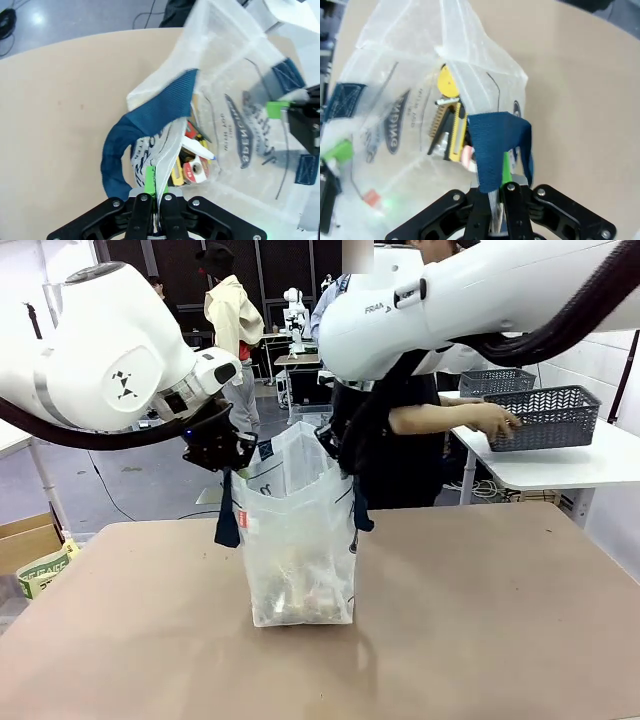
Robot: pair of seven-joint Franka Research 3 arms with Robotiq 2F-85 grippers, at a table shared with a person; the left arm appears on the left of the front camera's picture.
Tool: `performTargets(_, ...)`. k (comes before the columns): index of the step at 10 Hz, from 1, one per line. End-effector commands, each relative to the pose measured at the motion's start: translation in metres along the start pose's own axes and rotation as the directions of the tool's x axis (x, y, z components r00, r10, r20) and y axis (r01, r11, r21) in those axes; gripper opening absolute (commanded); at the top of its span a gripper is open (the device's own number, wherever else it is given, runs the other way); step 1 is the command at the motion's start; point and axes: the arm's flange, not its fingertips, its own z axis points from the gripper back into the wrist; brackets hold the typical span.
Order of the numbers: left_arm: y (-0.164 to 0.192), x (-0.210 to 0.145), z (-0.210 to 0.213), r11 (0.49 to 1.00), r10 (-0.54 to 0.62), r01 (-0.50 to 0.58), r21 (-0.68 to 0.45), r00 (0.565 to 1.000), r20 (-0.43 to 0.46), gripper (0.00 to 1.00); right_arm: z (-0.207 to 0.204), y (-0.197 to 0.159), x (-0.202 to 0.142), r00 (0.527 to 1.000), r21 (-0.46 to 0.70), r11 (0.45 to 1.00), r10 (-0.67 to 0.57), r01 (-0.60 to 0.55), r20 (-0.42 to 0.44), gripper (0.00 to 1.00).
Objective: Transfer purchased items from the store into the shopping bag.
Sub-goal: Move the Reusable shopping bag to the right side of the table.
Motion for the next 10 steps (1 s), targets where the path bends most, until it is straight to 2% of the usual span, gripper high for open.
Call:
performTargets(1,-0.005,0.011,-0.009,0.998,-0.011,0.011,-0.064,1.000,0.007,0.00,-0.004,0.012,0.022,0.999,0.021,0.999,-0.026,0.025,0.020,0.00)
performTargets(3,-0.007,0.019,-0.015,0.992,0.018,-0.019,-0.121,1.000,-0.007,0.00,-0.007,0.012,0.033,1.000,0.039,0.999,-0.019,0.019,0.004,0.00)
performTargets(4,-0.009,0.005,-0.012,0.999,0.005,-0.005,-0.042,1.000,-0.006,0.00,0.002,0.009,0.024,1.000,0.004,1.000,-0.004,0.003,0.031,0.00)
performTargets(5,-0.009,0.005,-0.012,0.999,0.005,-0.005,-0.042,1.000,-0.006,0.00,-0.012,0.010,0.024,1.000,0.032,0.999,-0.013,0.012,0.006,0.00)
performTargets(7,-0.011,0.010,-0.018,0.998,0.010,-0.011,-0.061,1.000,-0.016,0.00,-0.012,0.009,0.027,1.000,0.029,1.000,-0.010,0.010,0.009,0.00)
performTargets(10,-0.028,0.017,-0.037,0.996,-0.038,0.038,-0.086,0.999,-0.004,0.00,-0.025,0.020,0.043,0.998,0.061,0.997,-0.055,0.054,0.009,0.00)
